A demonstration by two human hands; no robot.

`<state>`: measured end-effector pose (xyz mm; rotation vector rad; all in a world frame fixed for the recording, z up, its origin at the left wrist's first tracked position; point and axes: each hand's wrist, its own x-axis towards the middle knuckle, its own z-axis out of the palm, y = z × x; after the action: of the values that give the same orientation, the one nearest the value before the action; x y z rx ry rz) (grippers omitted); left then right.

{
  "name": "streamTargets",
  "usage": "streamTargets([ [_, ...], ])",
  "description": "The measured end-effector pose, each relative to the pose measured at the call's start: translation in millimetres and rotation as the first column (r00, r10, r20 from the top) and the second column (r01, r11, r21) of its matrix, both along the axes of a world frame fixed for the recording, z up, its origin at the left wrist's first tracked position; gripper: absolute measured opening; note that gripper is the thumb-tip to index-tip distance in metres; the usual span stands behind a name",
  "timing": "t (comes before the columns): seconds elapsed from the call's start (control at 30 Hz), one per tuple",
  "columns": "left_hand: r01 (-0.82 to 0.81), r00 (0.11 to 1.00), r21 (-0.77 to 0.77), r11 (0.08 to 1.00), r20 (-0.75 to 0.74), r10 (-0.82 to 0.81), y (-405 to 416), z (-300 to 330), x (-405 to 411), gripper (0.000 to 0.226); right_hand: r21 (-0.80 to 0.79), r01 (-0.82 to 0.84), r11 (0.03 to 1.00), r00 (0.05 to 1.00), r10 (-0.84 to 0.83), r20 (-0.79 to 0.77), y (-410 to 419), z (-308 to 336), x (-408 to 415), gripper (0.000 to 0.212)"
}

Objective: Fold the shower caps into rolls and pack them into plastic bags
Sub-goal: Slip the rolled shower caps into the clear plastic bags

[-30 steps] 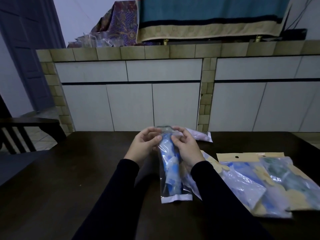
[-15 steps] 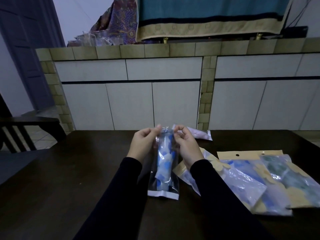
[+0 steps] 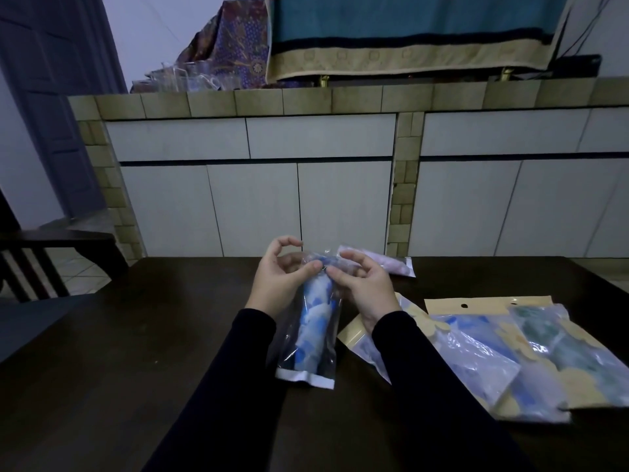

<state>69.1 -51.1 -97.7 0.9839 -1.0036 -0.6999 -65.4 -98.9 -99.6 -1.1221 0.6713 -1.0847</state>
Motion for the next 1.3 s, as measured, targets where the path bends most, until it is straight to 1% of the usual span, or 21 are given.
streamTargets([
  [0.1, 0.008, 1.000, -0.012, 1.000, -0.004, -0.008, -4, 1, -4, 0.031, 0.051, -0.023, 0.998, 0.996, 0.018, 0.084, 1, 7, -5, 0.030],
  [0.2, -0.014, 1.000, -0.030, 0.999, -0.024, 0.013, -4, 4, -7, 0.023, 0.023, -0.080, 0.997, 0.994, 0.078, 0.071, 1, 9, -10, 0.024],
  [0.33, 0.024, 0.996, -0.117, 0.993, -0.082, -0.033, 6, 25, -11, 0.018, -0.182, 0.051, 0.982, 0.998, -0.047, 0.029, 8, 21, -10, 0.015],
  [0.4, -0.007, 1.000, -0.160, 0.987, -0.003, 0.007, 13, 37, -11, 0.017, -0.285, 0.094, 0.954, 0.996, -0.091, 0.023, 14, 29, -10, 0.014],
  [0.47, -0.070, 0.993, -0.183, 0.981, 0.079, 0.086, 18, 43, -7, 0.018, -0.315, 0.125, 0.941, 0.988, -0.148, -0.052, 17, 30, -10, 0.018],
  [0.53, -0.093, 0.983, -0.182, 0.979, 0.142, 0.120, 21, 42, -3, 0.024, -0.203, 0.140, 0.969, 0.959, -0.183, -0.216, 19, 28, -8, 0.033],
  [0.57, -0.086, 0.975, -0.175, 0.981, 0.185, 0.118, 22, 37, -1, 0.030, -0.077, 0.098, 0.992, 0.951, -0.116, -0.287, 19, 29, -8, 0.045],
  [0.63, -0.011, 0.963, -0.124, 0.992, 0.268, 0.044, 24, 23, 4, 0.038, 0.161, -0.038, 0.986, 0.936, 0.091, -0.339, 22, 29, -10, 0.065],
  [0.67, 0.058, 0.947, -0.086, 0.995, 0.319, -0.027, 27, 16, 6, 0.039, 0.201, -0.074, 0.977, 0.919, 0.145, -0.366, 22, 27, -12, 0.064],
  [0.73, 0.178, 0.911, 0.004, 0.984, 0.379, -0.166, 33, 4, 13, 0.033, 0.118, -0.066, 0.991, 0.862, 0.116, -0.494, 22, 21, -15, 0.040],
  [0.77, 0.191, 0.916, 0.043, 0.981, 0.351, -0.194, 34, 1, 14, 0.029, 0.048, -0.049, 0.998, 0.836, 0.067, -0.544, 23, 17, -16, 0.029],
  [0.83, 0.088, 0.970, 0.101, 0.991, 0.216, -0.108, 28, -6, 10, 0.023, -0.072, -0.029, 0.997, 0.829, -0.017, -0.559, 26, 9, -14, 0.020],
  [0.9, -0.098, 0.991, 0.171, 0.980, 0.110, 0.080, 18, -13, -2, 0.017, -0.201, 0.000, 0.980, 0.839, -0.110, -0.533, 29, 4, -12, 0.027],
  [0.93, -0.154, 0.987, 0.213, 0.965, 0.078, 0.140, 15, -18, -9, 0.022, -0.253, 0.015, 0.967, 0.839, -0.150, -0.522, 31, 3, -12, 0.031],
  [0.97, -0.157, 0.987, 0.261, 0.952, 0.062, 0.146, 13, -21, -16, 0.029, -0.284, 0.025, 0.958, 0.840, -0.174, -0.513, 33, 2, -13, 0.034],
  [1.07, 0.015, 0.998, 0.340, 0.940, -0.068, 0.008, 14, -23, -32, 0.050, -0.335, -0.026, 0.942, 0.814, -0.174, -0.554, 41, 9, -22, 0.036],
  [1.13, 0.041, 0.990, 0.320, 0.946, -0.143, 0.006, 14, -22, -37, 0.051, -0.390, -0.135, 0.911, 0.772, -0.150, -0.618, 46, 13, -34, 0.036],
  [1.2, -0.002, 0.993, 0.319, 0.948, -0.109, 0.038, 17, -19, -44, 0.046, -0.441, -0.258, 0.860, 0.690, -0.155, -0.707, 49, 16, -52, 0.041],
  [1.23, -0.025, 0.996, 0.328, 0.944, -0.077, 0.053, 18, -20, -46, 0.048, -0.454, -0.306, 0.837, 0.611, -0.193, -0.768, 48, 18, -63, 0.046],
  [1.27, -0.041, 0.998, 0.341, 0.939, -0.037, 0.057, 18, -21, -48, 0.053, -0.460, -0.342, 0.819, 0.494, -0.260, -0.830, 46, 20, -74, 0.053],
  [1.3, -0.049, 0.999, 0.363, 0.931, 0.015, 0.046, 20, -22, -51, 0.059, -0.458, -0.373, 0.807, 0.342, -0.339, -0.876, 42, 22, -85, 0.061],
])
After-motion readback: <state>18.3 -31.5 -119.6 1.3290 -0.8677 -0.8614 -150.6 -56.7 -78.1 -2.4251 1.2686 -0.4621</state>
